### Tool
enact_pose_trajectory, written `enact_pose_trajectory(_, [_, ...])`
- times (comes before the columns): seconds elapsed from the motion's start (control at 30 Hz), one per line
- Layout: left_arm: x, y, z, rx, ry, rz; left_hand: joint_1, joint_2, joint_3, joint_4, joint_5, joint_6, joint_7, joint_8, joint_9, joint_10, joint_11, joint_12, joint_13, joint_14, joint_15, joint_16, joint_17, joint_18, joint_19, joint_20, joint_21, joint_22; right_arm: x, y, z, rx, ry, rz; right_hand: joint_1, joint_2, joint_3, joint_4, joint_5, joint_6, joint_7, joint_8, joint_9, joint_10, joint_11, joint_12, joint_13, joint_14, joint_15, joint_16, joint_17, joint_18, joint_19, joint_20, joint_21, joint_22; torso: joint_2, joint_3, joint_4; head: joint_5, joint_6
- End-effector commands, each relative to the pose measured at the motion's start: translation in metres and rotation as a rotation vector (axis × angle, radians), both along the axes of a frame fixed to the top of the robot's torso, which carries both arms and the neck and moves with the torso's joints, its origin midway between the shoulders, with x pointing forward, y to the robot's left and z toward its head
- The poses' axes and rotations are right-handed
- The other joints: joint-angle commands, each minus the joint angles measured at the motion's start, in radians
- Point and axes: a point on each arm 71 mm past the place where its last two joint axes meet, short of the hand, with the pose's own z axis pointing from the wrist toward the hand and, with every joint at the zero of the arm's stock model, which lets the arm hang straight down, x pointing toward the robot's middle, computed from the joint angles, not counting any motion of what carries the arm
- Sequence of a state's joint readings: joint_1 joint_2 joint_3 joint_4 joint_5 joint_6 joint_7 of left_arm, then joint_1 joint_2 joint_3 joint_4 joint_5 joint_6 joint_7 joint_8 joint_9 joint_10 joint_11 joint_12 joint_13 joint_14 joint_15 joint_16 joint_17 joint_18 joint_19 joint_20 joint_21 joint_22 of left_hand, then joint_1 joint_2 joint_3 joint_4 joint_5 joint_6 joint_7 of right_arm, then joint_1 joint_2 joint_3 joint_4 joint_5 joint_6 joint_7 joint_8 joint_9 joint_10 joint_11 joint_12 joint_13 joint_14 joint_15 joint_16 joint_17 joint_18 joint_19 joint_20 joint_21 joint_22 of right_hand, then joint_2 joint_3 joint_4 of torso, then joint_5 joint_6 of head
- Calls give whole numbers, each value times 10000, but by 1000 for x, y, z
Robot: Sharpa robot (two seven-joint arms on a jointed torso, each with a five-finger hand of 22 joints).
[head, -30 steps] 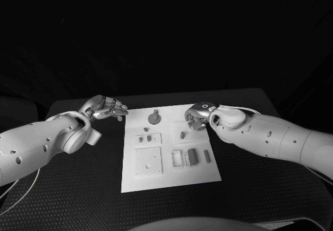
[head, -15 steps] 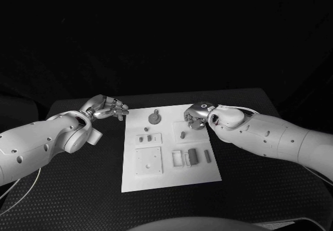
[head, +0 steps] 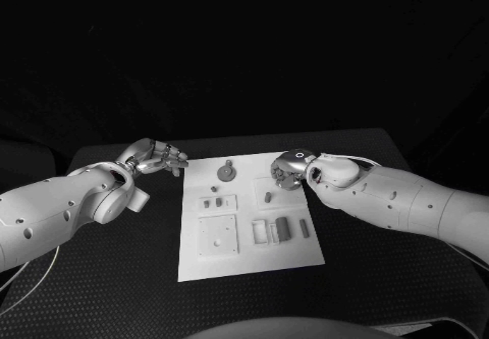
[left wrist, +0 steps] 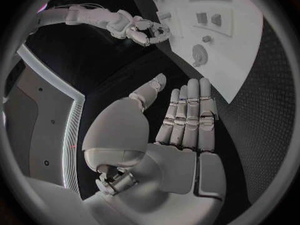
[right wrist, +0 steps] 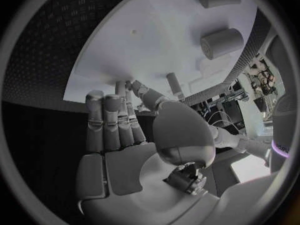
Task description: Assemble the parts on the task board
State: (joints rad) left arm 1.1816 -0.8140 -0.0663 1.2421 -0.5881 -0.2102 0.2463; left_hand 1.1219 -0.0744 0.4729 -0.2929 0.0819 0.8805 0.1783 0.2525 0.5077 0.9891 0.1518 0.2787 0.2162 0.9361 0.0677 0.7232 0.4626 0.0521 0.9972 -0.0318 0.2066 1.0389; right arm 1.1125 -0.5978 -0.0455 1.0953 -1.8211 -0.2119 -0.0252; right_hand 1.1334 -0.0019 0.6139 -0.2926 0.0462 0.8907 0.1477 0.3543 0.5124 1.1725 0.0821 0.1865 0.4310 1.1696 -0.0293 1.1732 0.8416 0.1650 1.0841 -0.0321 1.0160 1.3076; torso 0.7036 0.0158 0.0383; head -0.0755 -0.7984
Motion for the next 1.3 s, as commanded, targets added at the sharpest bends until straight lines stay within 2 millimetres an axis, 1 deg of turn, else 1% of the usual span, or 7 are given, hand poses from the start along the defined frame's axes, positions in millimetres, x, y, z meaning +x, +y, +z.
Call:
enact_pose_trajectory(0.03, [0, -1, 1, -99, 63, -89, -71, -21, -51, 10, -51, -54, -3, 17, -15, -86, 19, -40, -19, -65, 32, -42, 14, 80, -30, 24, -37, -11, -3, -3, -9, -429, 328, 20, -8, -168, -36, -2, 22, 141, 4, 90, 29, -18, -76, 0, -46, 17, -66, 12, 0, 968, -9, -30, 38, 182, 3, 6, 2, -8, -5])
enact_pose_trajectory(0.17, [1, -1, 1, -88, 65, -62, -70, -17, -56, 11, -52, -70, 4, 12, -20, -90, 21, -39, -27, -63, 33, -47, 24, 82, -28, 26, -41, -11, -4, -2, -9, -405, 306, 42, 19, -181, -30, -5, 22, 173, -10, 100, 34, -46, -64, -26, -62, 7, -56, 4, -3, 968, -15, -28, 32, 175, 3, 11, 4, -10, -15])
enact_pose_trajectory(0.47, [1, 0, 0, -52, 96, -11, -69, -15, -72, 11, -53, -139, 33, -14, -40, -101, 26, -36, -50, -64, 37, -69, 53, 86, -27, 32, -54, -14, -4, -5, -10, -563, 365, -49, 286, -698, -59, -9, 22, 15, 52, -30, -14, -114, -29, -107, -124, -26, -24, -13, -8, 968, -23, -33, 7, 153, 0, 0, 4, -22, -38])
enact_pose_trajectory(0.63, [1, 2, 0, -40, 98, 20, -61, -15, -79, 10, -53, -182, 50, -30, -52, -107, 28, -33, -63, -64, 39, -82, 71, 89, -27, 34, -62, -17, -4, -5, -11, -604, 381, -49, 522, -834, -17, -15, 23, -12, 68, -60, -23, -104, -30, -123, -144, -33, -25, -18, -10, 968, -16, -37, -9, 143, 4, 4, -6, -34, -46])
enact_pose_trajectory(0.83, [1, 1, 0, -42, 94, 3, -55, -12, -81, 10, -52, -195, 57, -33, -56, -111, 30, -32, -71, -62, 39, -88, 80, 91, -25, 35, -65, -17, -5, -4, -11, -546, 345, 5, 732, -639, 64, -12, 23, 51, 58, -36, -7, -42, -42, -108, -149, -24, -34, -17, -12, 968, -11, -30, -18, 140, 2, -5, 8, -46, -34])
enact_pose_trajectory(1.1, [1, 1, 0, -32, 93, 25, -57, -5, -84, 14, -52, -203, 61, -32, -58, -113, 31, -30, -77, -58, 39, -91, 90, 91, -21, 37, -67, -17, -5, 0, -10, -360, 243, 58, 546, -477, -40, 13, 22, 196, 13, 25, 29, 108, -84, -52, -139, 35, -71, 0, -15, 968, 37, 5, 8, 148, 2, -1, 7, -35, 14])
enact_pose_trajectory(1.3, [1, 0, 0, -34, 98, 18, -66, 2, -90, 17, -52, -209, 65, -32, -60, -114, 33, -28, -83, -53, 39, -95, 99, 92, -15, 38, -67, -17, -4, -1, -9, -384, 158, 6, 573, -194, 16, -7, 24, 460, -93, 150, 96, 371, -196, 67, -99, 109, -178, 6, -24, 968, 97, -25, 39, 157, 3, -5, 6, -41, 35])
